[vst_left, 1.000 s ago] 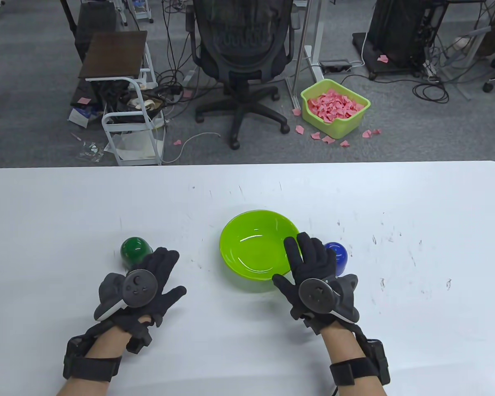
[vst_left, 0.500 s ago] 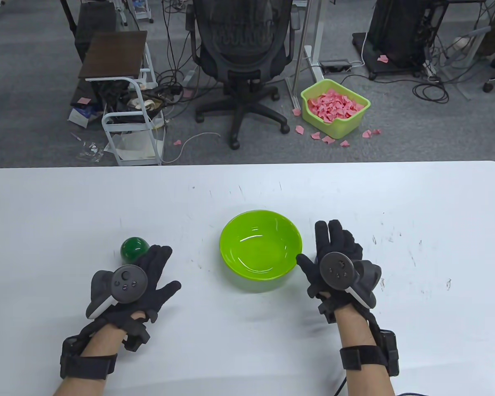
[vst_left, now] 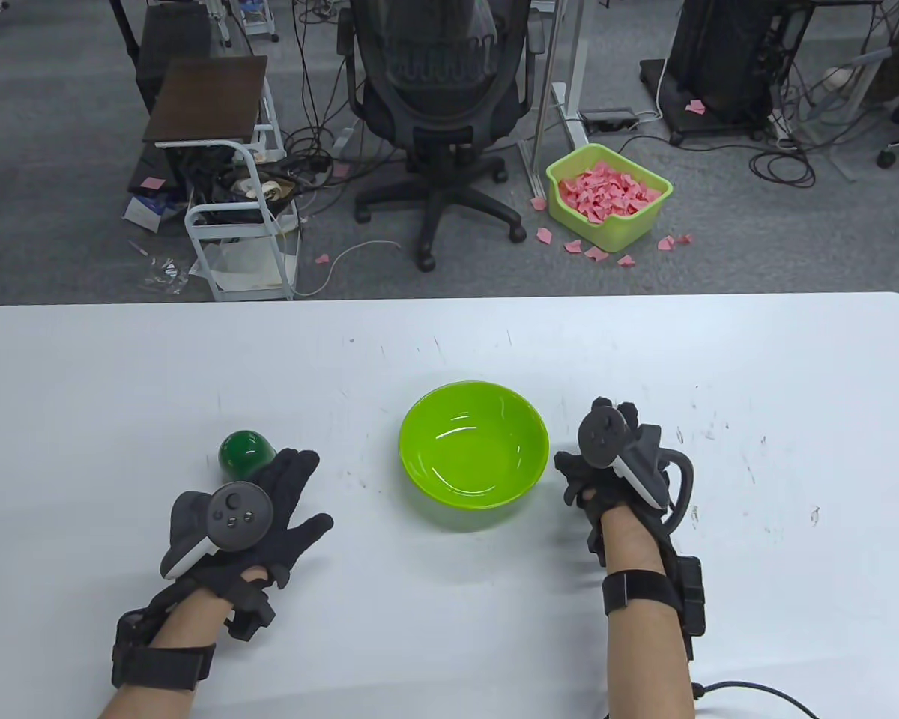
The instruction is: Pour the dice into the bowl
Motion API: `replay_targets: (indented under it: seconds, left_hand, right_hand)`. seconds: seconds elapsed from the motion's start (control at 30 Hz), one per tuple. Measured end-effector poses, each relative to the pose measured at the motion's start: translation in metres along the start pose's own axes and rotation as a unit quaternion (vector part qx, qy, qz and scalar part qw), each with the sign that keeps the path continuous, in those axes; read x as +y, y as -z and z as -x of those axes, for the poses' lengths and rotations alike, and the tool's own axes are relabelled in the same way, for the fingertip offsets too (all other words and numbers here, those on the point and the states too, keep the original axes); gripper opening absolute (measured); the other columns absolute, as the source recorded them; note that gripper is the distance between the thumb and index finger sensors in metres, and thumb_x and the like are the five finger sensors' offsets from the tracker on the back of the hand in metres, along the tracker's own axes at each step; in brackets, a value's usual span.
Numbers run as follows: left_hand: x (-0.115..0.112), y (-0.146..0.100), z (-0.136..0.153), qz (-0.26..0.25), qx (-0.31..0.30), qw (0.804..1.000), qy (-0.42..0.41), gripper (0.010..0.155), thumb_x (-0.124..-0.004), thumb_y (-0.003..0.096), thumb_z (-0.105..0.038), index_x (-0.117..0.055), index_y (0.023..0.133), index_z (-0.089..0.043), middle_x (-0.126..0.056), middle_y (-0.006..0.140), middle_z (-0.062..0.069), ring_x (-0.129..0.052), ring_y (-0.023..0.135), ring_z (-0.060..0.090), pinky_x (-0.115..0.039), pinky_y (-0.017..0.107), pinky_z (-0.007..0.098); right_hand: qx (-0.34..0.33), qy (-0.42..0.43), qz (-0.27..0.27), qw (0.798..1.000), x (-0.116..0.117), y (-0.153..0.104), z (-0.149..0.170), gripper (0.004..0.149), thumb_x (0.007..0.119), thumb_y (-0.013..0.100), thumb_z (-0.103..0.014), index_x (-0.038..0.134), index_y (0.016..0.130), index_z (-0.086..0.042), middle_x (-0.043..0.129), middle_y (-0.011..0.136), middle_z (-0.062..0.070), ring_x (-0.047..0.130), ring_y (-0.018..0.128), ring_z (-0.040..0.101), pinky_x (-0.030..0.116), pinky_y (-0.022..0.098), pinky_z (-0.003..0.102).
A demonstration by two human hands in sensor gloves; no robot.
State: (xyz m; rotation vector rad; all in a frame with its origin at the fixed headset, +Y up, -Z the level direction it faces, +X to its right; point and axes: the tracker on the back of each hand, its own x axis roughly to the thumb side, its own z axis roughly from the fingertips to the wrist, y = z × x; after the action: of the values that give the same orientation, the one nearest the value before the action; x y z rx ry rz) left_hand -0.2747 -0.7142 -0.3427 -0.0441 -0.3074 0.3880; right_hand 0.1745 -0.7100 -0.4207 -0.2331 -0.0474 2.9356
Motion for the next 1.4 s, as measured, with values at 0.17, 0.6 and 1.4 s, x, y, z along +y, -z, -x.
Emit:
replay_targets:
  seconds: [0.17, 0.6, 1.4]
  left_hand:
    - [0.001, 0.000, 0.001, 0.000, 0.002, 1.000, -0.006, 0.083, -0.069, 0.0457, -0.065, -0.030, 0.113, -0.036, -0.041, 0.121, 0.011, -0.053, 0.111, 0.041, -0.051, 0.078, 0.066]
    - [0.001, 0.000, 0.003, 0.002, 0.006, 1.000, -0.010, 0.084, -0.069, 0.0457, -0.065, -0.029, 0.113, -0.035, -0.041, 0.121, 0.011, -0.053, 0.111, 0.041, -0.051, 0.078, 0.066]
    - [-0.013, 0.003, -0.007, 0.029, -0.034, 0.998, -0.041, 0.104, -0.076, 0.0413, -0.070, -0.014, 0.110, -0.023, -0.034, 0.121, 0.011, -0.047, 0.113, 0.041, -0.047, 0.079, 0.070]
  right_hand:
    - [0.035, -0.014, -0.034, 0.999, 0.014, 0.011, 0.007, 0.100, 0.092, 0.038, -0.055, 0.041, 0.110, -0.008, 0.047, 0.115, 0.031, 0.064, 0.088, 0.066, 0.064, 0.056, 0.079]
    - [0.069, -0.044, -0.023, 0.996, 0.035, 0.020, 0.006, 0.097, 0.103, 0.028, -0.051, 0.055, 0.101, -0.008, 0.065, 0.104, 0.027, 0.088, 0.072, 0.062, 0.085, 0.045, 0.068]
    - [-0.028, -0.047, 0.024, 0.998, 0.016, 0.005, 0.004, 0.097, 0.105, 0.026, -0.048, 0.058, 0.100, -0.008, 0.072, 0.099, 0.025, 0.095, 0.063, 0.058, 0.093, 0.041, 0.058]
